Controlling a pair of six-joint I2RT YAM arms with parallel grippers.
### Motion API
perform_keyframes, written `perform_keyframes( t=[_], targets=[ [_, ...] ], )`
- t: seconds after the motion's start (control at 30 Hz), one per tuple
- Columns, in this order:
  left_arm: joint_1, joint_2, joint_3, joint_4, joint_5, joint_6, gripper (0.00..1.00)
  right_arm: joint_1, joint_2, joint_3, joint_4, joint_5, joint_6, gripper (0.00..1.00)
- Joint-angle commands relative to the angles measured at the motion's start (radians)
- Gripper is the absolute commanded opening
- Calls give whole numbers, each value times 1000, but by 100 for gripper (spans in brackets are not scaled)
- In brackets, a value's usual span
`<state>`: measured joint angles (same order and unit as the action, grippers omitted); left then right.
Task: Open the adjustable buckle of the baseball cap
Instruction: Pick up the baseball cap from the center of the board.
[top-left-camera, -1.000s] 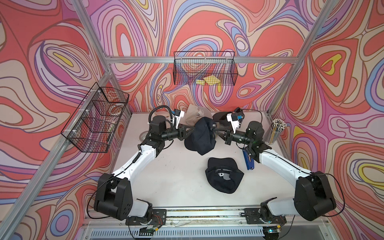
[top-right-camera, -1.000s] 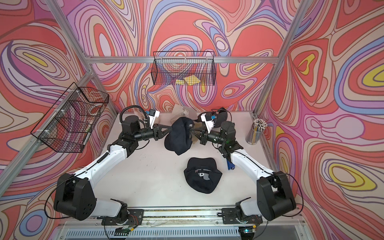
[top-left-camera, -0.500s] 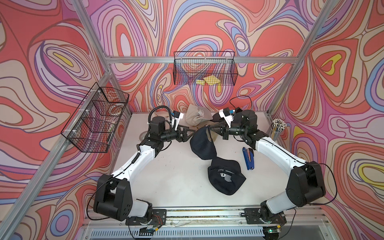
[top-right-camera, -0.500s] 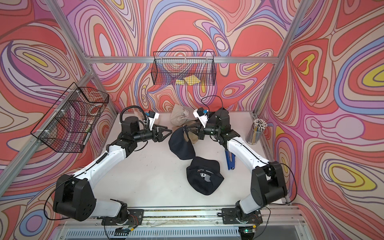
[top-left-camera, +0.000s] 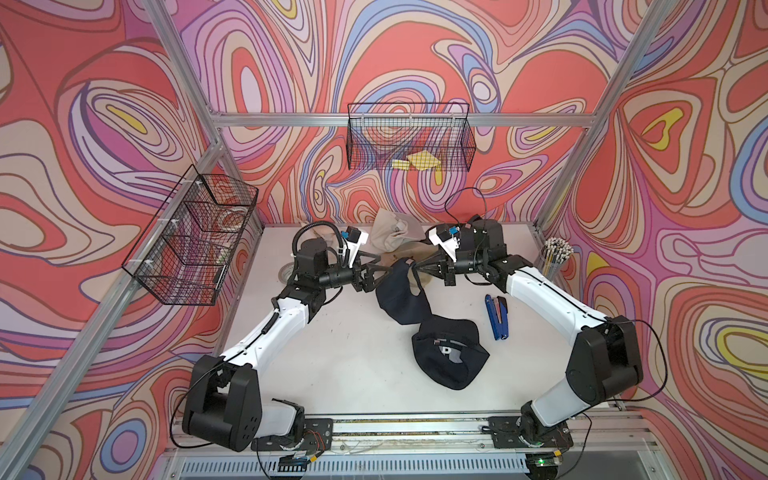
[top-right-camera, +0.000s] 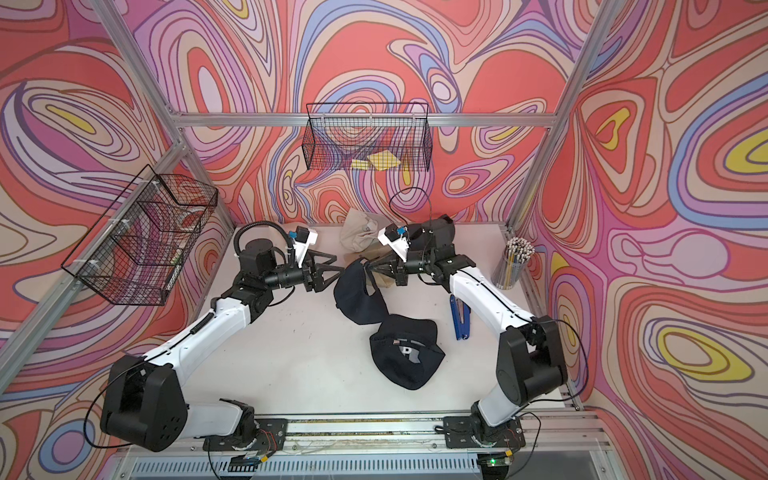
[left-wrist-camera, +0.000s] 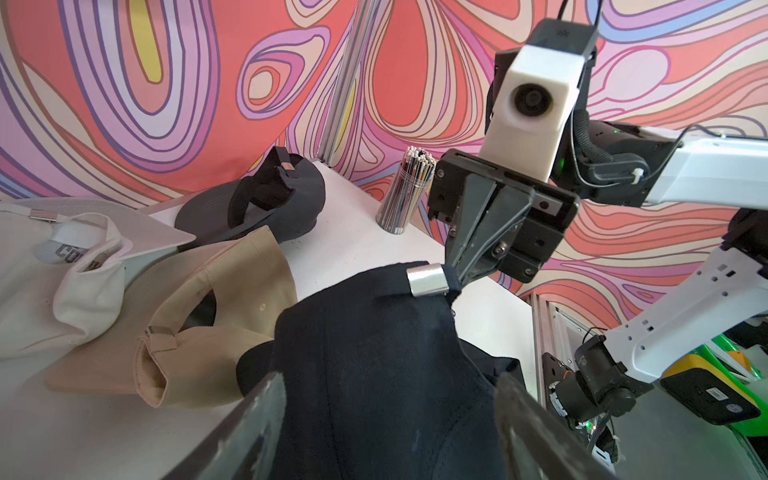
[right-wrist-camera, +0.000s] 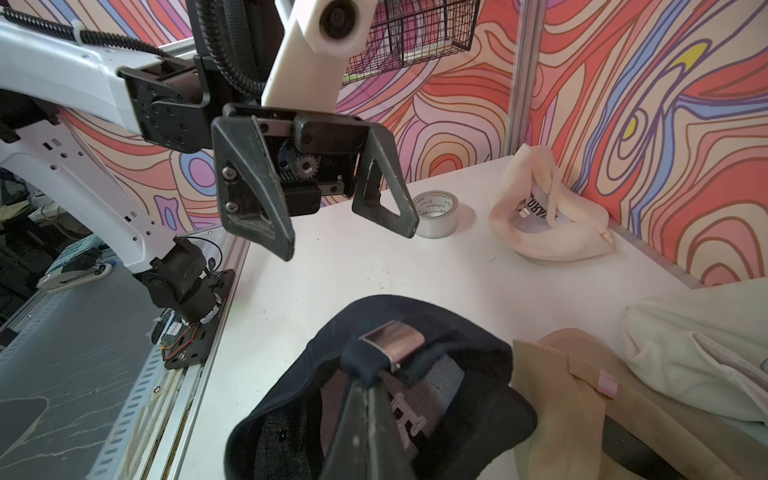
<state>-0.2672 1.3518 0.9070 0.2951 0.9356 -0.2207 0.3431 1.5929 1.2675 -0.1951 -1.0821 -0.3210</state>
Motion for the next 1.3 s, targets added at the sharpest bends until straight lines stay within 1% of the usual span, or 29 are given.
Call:
perform_keyframes(
  t=[0.0, 0.13, 0.3, 0.43, 0.53, 0.67, 0.73, 0.8, 0.9, 0.97, 1.03, 1.07, 1.27],
  targets=[
    [-5, -29, -34, 52, 14, 23, 79, 12, 0, -18, 6, -13, -13, 0],
    [-29, -20, -24, -26, -48, 74, 78, 21, 7, -28, 10, -13, -8, 0],
    [-62, 8, -14, -44, -117, 110, 79, 29, 13, -41, 26, -13, 0, 0],
    [-87, 29, 11, -92, -147, 151, 78, 31, 16, -49, 45, -21, 12, 0],
    [-93, 40, 12, -85, -158, 156, 78, 31, 17, -56, 60, -27, 19, 0],
    [-102, 53, 19, -96, -172, 171, 74, 32, 18, -64, 82, -30, 31, 0],
    [-109, 56, 18, -100, -188, 179, 67, 33, 18, -71, 100, -29, 43, 0],
    [-110, 61, 18, -94, -193, 175, 56, 33, 21, -75, 116, -24, 60, 0],
    [-111, 64, 13, -65, -190, 152, 30, 37, 27, -84, 139, -10, 85, 0],
    [-110, 64, 13, -50, -179, 139, 14, 37, 28, -93, 156, 27, 111, 0],
    [-111, 61, 3, -24, -173, 122, 2, 36, 30, -102, 164, 73, 132, 0],
    [-111, 59, -2, -11, -173, 114, 0, 37, 31, -107, 168, 93, 143, 0],
    [-111, 46, -16, 8, -159, 105, 0, 36, 36, -116, 185, 168, 221, 0]
  ],
)
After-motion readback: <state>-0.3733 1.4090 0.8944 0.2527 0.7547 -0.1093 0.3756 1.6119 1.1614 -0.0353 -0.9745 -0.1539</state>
